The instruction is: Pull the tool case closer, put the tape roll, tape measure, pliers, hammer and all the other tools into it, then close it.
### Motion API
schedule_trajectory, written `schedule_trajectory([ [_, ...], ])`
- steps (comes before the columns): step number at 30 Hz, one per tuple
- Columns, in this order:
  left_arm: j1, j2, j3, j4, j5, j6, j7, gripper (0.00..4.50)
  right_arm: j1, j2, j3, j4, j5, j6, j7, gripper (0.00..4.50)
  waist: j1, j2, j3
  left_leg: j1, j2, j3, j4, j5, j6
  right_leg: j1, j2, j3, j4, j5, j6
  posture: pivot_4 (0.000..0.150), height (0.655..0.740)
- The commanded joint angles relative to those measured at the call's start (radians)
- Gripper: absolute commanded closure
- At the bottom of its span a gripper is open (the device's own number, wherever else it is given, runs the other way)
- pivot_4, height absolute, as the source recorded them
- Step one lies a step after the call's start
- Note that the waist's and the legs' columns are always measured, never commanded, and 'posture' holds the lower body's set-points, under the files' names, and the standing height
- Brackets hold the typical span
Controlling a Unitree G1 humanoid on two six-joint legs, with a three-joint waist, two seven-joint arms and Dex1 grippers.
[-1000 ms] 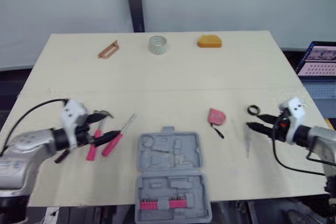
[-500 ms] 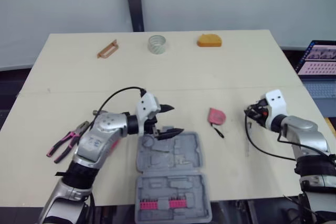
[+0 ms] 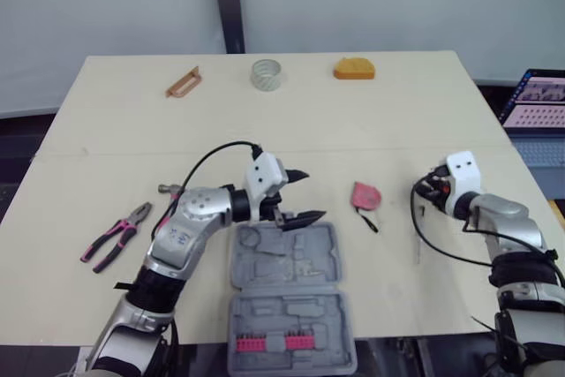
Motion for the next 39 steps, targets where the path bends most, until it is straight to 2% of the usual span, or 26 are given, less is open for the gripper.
schedule_trajectory([
  [1,0.002,-0.004,0.003,-0.031,0.000,-0.016,-0.001,0.00,-0.019,-0.004,-0.010,0.008,-0.007,-0.029,-0.011,2.78,0.000,0.000,0.000,0.000,0.000,0.000,0.000,0.000,0.000,0.000,0.000,0.000,0.000,0.000,0.000,0.150,0.7400],
  [28,0.003,-0.003,-0.011,-0.047,0.004,-0.005,-0.001,0.00,-0.045,0.006,-0.007,0.075,-0.022,-0.065,-0.004,2.78,0.000,0.000,0.000,0.000,0.000,0.000,0.000,0.000,0.000,0.000,0.000,0.000,0.000,0.000,0.000,0.150,0.7400],
  [31,0.002,-0.003,-0.011,-0.047,0.004,-0.005,-0.002,0.00,-0.045,0.007,-0.009,0.076,-0.023,-0.066,-0.004,3.55,0.000,0.000,0.000,0.000,0.000,0.000,0.000,0.000,0.000,0.000,0.000,0.000,0.000,0.000,0.000,0.150,0.7400],
  [33,0.000,-0.003,-0.012,-0.047,0.004,-0.004,-0.003,0.00,-0.047,0.008,-0.010,0.079,-0.023,-0.067,-0.004,4.45,-0.001,0.000,0.000,0.000,0.000,0.000,0.000,0.000,0.000,0.000,0.000,0.000,0.000,0.000,0.000,0.150,0.7400],
  [39,-0.006,-0.003,-0.011,-0.044,0.004,-0.001,-0.005,0.00,-0.052,0.006,-0.009,0.090,-0.024,-0.074,-0.001,4.45,0.000,0.000,0.000,0.000,0.000,0.000,0.000,0.000,0.000,0.000,0.000,0.000,0.000,0.000,0.000,0.150,0.7400],
])
